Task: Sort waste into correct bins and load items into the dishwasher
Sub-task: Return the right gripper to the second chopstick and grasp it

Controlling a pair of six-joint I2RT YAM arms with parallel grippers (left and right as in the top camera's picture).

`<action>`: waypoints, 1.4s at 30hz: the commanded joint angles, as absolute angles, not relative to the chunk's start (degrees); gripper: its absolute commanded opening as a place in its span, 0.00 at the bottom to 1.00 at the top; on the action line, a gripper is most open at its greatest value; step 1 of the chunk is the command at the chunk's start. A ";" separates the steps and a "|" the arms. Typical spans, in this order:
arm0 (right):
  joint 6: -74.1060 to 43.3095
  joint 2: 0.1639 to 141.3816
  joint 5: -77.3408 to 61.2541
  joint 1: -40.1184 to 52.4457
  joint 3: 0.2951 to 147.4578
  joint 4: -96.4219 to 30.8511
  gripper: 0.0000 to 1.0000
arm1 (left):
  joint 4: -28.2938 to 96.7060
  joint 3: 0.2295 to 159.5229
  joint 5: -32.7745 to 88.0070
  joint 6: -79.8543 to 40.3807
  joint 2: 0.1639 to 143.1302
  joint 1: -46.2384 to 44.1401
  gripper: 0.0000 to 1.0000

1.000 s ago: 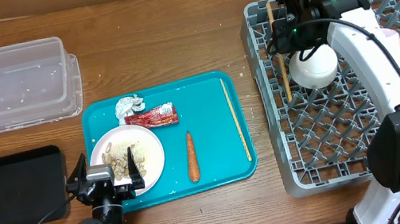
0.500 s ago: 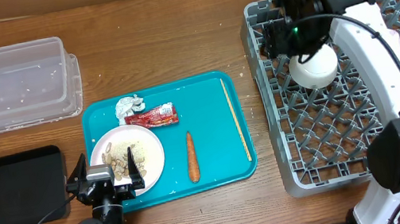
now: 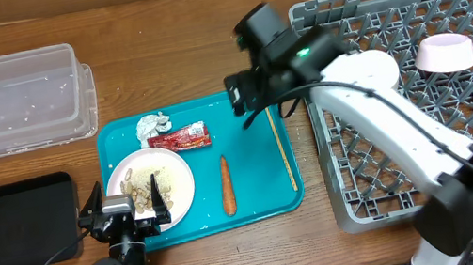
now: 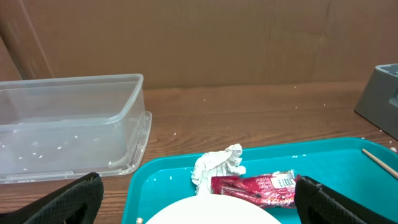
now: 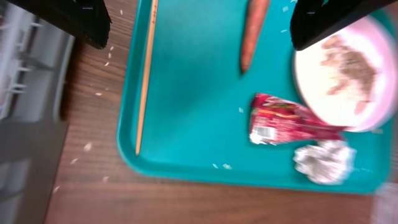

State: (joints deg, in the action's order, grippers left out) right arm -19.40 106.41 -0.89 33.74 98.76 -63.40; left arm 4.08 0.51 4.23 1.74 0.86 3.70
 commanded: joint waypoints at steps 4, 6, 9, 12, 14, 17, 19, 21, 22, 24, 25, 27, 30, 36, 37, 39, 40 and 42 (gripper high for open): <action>-24.95 115.79 3.11 34.02 96.05 -61.82 0.95 | 4.16 0.27 4.05 2.81 0.25 3.29 1.00; -25.58 118.04 2.17 34.02 96.05 -61.78 0.94 | 4.16 0.27 4.05 2.81 0.25 3.29 1.00; -25.63 120.49 1.19 34.06 96.05 -61.80 0.94 | 4.16 0.27 4.05 2.81 0.25 3.29 1.00; -25.63 121.62 1.19 34.06 96.05 -61.69 0.94 | 4.16 0.27 4.05 2.81 0.25 3.29 1.00; -25.58 122.37 0.91 34.06 95.96 -61.63 0.94 | 4.16 0.27 4.05 2.81 0.25 3.29 1.00; -25.58 123.39 -1.91 34.06 95.94 -61.45 0.94 | 4.16 0.27 4.05 2.81 0.25 3.29 1.00; -25.58 123.83 -2.61 34.06 95.81 -60.86 0.94 | 4.16 0.27 4.05 2.81 0.25 3.29 1.00; -25.58 123.90 -2.61 34.06 95.50 -60.10 0.94 | 4.16 0.27 4.05 2.81 0.25 3.29 1.00; -25.58 123.90 -2.61 34.06 95.26 -59.66 0.94 | 4.16 0.27 4.05 2.81 0.25 3.29 1.00; -25.56 123.90 -2.59 34.06 94.72 -58.98 0.94 | 4.16 0.27 4.05 2.81 0.25 3.29 1.00; -25.52 123.90 -2.44 34.06 94.30 -58.63 0.94 | 4.16 0.27 4.05 2.81 0.25 3.29 1.00; -25.39 123.90 -1.61 34.06 93.65 -58.13 0.94 | 4.16 0.27 4.05 2.81 0.25 3.29 1.00; -25.30 123.90 -0.19 34.00 93.01 -57.91 0.94 | 4.16 0.27 4.05 2.81 0.25 3.29 1.00; -25.15 123.96 -0.21 34.13 92.95 -57.93 0.91 | 4.16 0.27 4.05 2.81 0.25 3.29 1.00; -25.15 124.01 -0.34 34.13 92.95 -57.95 0.90 | 4.16 0.27 4.05 2.81 0.25 3.29 1.00; -25.17 124.11 -0.86 34.13 92.95 -57.89 0.85 | 4.16 0.27 4.05 2.81 0.25 3.29 1.00; -25.15 124.22 -1.21 34.13 92.95 -57.80 0.82 | 4.16 0.27 4.05 2.81 0.25 3.29 1.00; -25.17 124.44 -1.41 34.13 92.95 -57.69 0.79 | 4.16 0.27 4.05 2.81 0.25 3.29 1.00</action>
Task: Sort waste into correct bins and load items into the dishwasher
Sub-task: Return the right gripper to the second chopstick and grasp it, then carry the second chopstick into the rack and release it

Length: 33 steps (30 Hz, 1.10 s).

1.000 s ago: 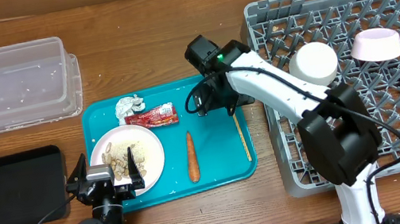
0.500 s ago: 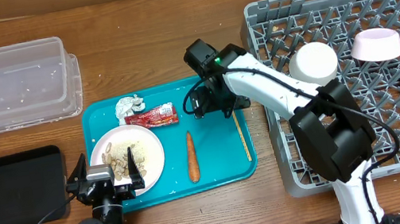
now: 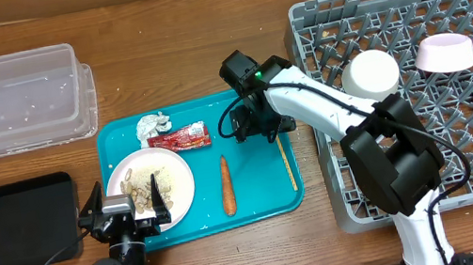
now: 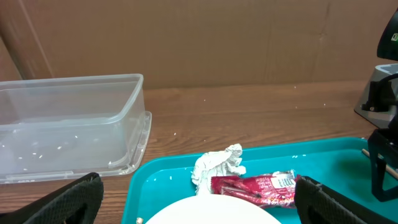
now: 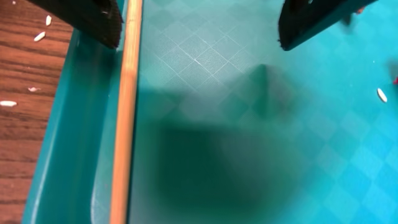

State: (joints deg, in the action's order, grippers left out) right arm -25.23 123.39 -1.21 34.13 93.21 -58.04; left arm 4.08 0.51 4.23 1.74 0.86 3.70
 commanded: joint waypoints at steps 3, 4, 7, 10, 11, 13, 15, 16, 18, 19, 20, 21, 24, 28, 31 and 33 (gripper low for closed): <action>-25.17 124.79 -1.39 34.13 92.95 -57.63 0.74 | 4.16 0.27 4.05 2.81 0.25 3.29 1.00; -25.39 125.05 -1.39 34.13 92.95 -57.63 0.73 | 4.16 0.27 4.05 2.81 0.25 3.29 1.00; -25.39 125.78 -1.58 34.13 92.95 -57.63 0.73 | 4.16 0.27 4.05 2.81 0.25 3.29 1.00; -25.34 126.89 -1.08 34.13 92.95 -57.43 0.74 | 4.16 0.27 4.05 2.81 0.25 3.29 1.00; -25.32 127.09 -0.86 34.13 92.95 -57.39 0.73 | 4.16 0.27 4.05 2.81 0.25 3.29 1.00; -25.32 127.22 -0.73 34.09 92.95 -57.41 0.74 | 4.16 0.27 4.05 2.81 0.25 3.29 1.00; -25.32 127.22 -0.99 34.06 92.95 -57.45 0.74 | 4.16 0.27 4.05 2.81 0.25 3.29 1.00; -25.32 127.22 -1.43 34.06 92.95 -57.54 0.73 | 4.16 0.27 4.05 2.81 0.25 3.29 1.00; -25.34 127.26 -1.61 34.09 92.95 -58.00 0.64 | 4.16 0.27 4.05 2.81 0.25 3.29 1.00; -25.36 127.26 -1.58 34.13 92.95 -58.24 0.54 | 4.16 0.27 4.05 2.81 0.25 3.29 1.00; -25.36 127.26 -1.32 34.17 92.95 -58.57 0.46 | 4.16 0.27 4.05 2.81 0.25 3.29 1.00; -25.39 127.28 -0.14 34.17 92.95 -58.81 0.39 | 4.16 0.27 4.05 2.81 0.25 3.29 1.00; -25.39 127.31 3.64 34.17 92.95 -58.83 0.26 | 4.16 0.27 4.05 2.81 0.25 3.29 1.00; -25.36 127.28 2.48 34.17 93.27 -59.59 0.04 | 4.16 0.27 4.05 2.81 0.25 3.29 1.00; -25.34 126.85 -0.56 34.15 95.33 -61.60 0.04 | 4.16 0.27 4.05 2.81 0.25 3.29 1.00; -25.32 125.73 -2.42 33.76 97.76 -63.46 0.04 | 4.16 0.27 4.05 2.81 0.25 3.29 1.00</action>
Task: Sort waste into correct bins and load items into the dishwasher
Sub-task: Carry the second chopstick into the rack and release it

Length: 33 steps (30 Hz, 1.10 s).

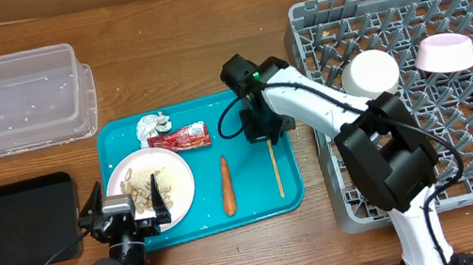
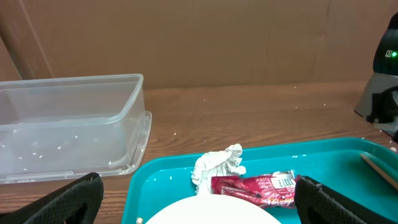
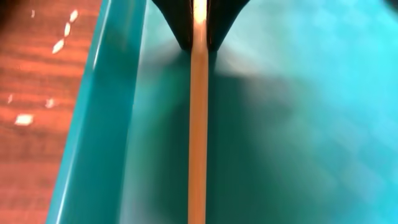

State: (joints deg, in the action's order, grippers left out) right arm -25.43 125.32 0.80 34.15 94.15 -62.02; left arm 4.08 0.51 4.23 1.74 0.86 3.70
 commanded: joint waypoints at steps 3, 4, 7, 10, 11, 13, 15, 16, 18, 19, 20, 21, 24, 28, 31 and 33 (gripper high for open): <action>-25.10 123.48 -2.70 33.30 102.24 -67.02 0.04 | 4.16 0.27 4.05 2.81 0.25 3.29 1.00; -25.10 122.52 -2.15 32.99 104.40 -68.84 0.04 | 4.16 0.27 4.05 2.81 0.25 3.29 1.00; -25.10 119.70 1.96 31.44 110.69 -74.28 0.04 | 4.16 0.27 4.05 2.81 0.25 3.29 1.00; -22.50 116.31 6.26 28.16 115.66 -77.62 0.04 | 4.16 0.27 4.05 2.81 0.25 3.29 1.00; -18.87 114.67 6.39 25.91 116.68 -77.71 0.04 | 4.16 0.27 4.05 2.81 0.25 3.29 1.00; -14.85 112.81 6.39 22.28 116.81 -77.67 0.04 | 4.16 0.27 4.05 2.81 0.25 3.29 1.00; -11.60 112.27 6.33 19.40 116.81 -78.04 0.04 | 4.16 0.27 4.05 2.81 0.25 3.29 1.00; -9.30 112.27 5.93 17.72 116.79 -78.26 0.04 | 4.16 0.27 4.05 2.81 0.25 3.29 1.00; -4.32 112.29 3.86 14.85 116.18 -78.11 0.04 | 4.16 0.27 4.05 2.81 0.25 3.29 1.00; -2.63 112.29 2.83 13.65 115.61 -77.71 0.04 | 4.16 0.27 4.05 2.81 0.25 3.29 1.00; -1.52 112.29 1.93 12.56 115.18 -77.41 0.04 | 4.16 0.27 4.05 2.81 0.25 3.29 1.00; -0.99 112.36 -0.23 10.61 113.99 -75.96 0.04 | 4.16 0.27 4.05 2.81 0.25 3.29 1.00; -1.02 112.36 -1.85 9.56 111.42 -73.03 0.04 | 4.16 0.27 4.05 2.81 0.25 3.29 1.00; -1.04 112.42 -1.85 9.58 106.89 -68.42 0.08 | 4.16 0.27 4.03 2.81 0.25 3.29 1.00; -1.08 112.64 -2.81 9.67 104.25 -65.52 0.21 | 4.16 0.27 4.05 2.81 0.25 3.29 1.00; -2.28 112.75 -3.20 9.69 103.39 -64.90 0.41 | 4.16 0.27 4.05 2.81 0.25 3.29 1.00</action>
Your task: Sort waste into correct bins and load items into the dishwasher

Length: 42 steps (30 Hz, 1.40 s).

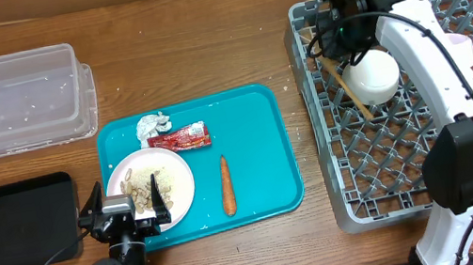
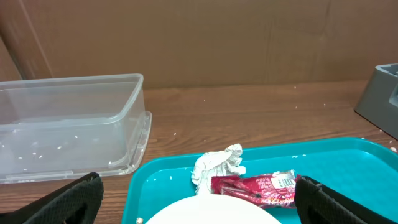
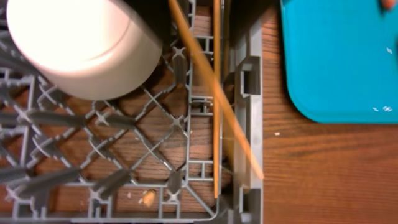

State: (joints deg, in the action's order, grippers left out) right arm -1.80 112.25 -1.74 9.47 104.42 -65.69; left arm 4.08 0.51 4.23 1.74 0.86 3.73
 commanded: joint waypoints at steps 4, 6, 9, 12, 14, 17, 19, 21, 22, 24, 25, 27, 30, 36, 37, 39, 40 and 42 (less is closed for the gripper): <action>-4.34 112.68 -3.14 9.67 104.20 -66.61 0.73 | 4.16 0.27 4.05 2.81 0.25 3.29 1.00; -5.80 112.53 -3.16 9.69 105.27 -68.58 0.74 | 4.16 0.27 4.05 2.81 0.25 3.29 1.00; -7.55 111.81 -3.14 9.69 107.37 -71.88 0.74 | 4.16 0.27 4.05 2.81 0.25 3.29 1.00; -10.44 110.43 -3.14 9.69 110.59 -75.57 0.74 | 4.16 0.27 4.05 2.81 0.25 3.29 1.00; -12.64 108.68 -3.18 9.69 112.77 -77.65 0.73 | 4.16 0.27 4.05 2.81 0.25 3.29 1.00; -14.00 105.12 -4.91 9.69 114.89 -79.31 0.74 | 4.16 0.27 4.05 2.81 0.25 3.29 1.00; -14.00 101.95 -7.60 9.78 115.26 -79.42 0.73 | 4.16 0.27 4.05 2.81 0.25 3.29 1.00; -14.00 98.78 -10.63 10.07 115.26 -79.61 0.73 | 4.16 0.27 4.03 2.81 0.25 3.29 1.00; -14.00 97.10 -12.47 10.35 115.26 -79.88 0.74 | 4.16 0.27 4.05 2.81 0.25 3.29 1.00; -14.00 94.63 -16.51 11.20 115.24 -80.18 0.75 | 4.16 0.27 4.05 2.81 0.25 3.29 1.00; -13.98 93.82 -18.22 11.75 115.24 -80.20 0.76 | 4.16 0.27 4.05 2.81 0.25 3.29 1.00; -14.00 92.95 -20.71 13.45 115.24 -80.36 0.80 | 4.16 0.27 4.05 2.81 0.25 3.29 1.00; -14.00 93.25 -21.34 16.99 114.74 -80.77 1.00 | 4.16 0.27 4.05 2.81 0.25 3.29 1.00; -16.69 94.63 -21.28 25.39 109.40 -75.99 1.00 | 4.16 0.27 4.05 2.81 0.25 3.29 1.00; -17.15 94.74 -21.30 26.44 108.40 -74.67 1.00 | 4.16 0.27 4.05 2.81 0.25 3.29 1.00; -17.28 95.04 -20.56 28.58 106.26 -71.96 1.00 | 4.16 0.27 4.05 2.81 0.25 3.29 1.00; -17.26 95.33 -20.18 29.32 105.73 -71.35 1.00 | 4.16 0.27 4.05 2.81 0.25 3.29 1.00; -17.61 95.70 -19.73 29.67 105.62 -71.07 1.00 | 4.16 0.27 4.05 2.81 0.25 3.29 1.00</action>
State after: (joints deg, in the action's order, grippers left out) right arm -16.29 95.59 -20.51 29.17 106.00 -71.75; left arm 4.08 0.51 4.23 1.74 0.86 3.70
